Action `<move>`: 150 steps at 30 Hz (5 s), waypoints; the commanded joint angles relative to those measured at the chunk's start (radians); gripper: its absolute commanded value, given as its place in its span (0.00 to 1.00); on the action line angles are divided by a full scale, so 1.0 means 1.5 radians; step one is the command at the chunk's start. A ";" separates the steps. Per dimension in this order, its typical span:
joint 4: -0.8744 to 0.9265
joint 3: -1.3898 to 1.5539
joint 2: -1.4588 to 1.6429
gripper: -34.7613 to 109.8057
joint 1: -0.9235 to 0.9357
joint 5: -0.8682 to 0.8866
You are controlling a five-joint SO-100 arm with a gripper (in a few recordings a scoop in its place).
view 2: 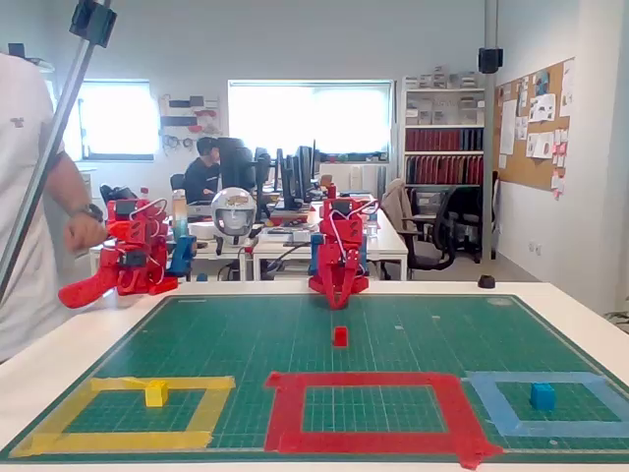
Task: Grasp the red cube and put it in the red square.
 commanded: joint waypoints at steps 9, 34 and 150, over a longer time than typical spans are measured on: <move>0.015 0.004 0.025 0.23 -0.014 -0.010; 0.015 0.004 0.025 0.23 -0.014 -0.010; 0.000 -1.153 -1.343 0.40 -0.004 -0.036</move>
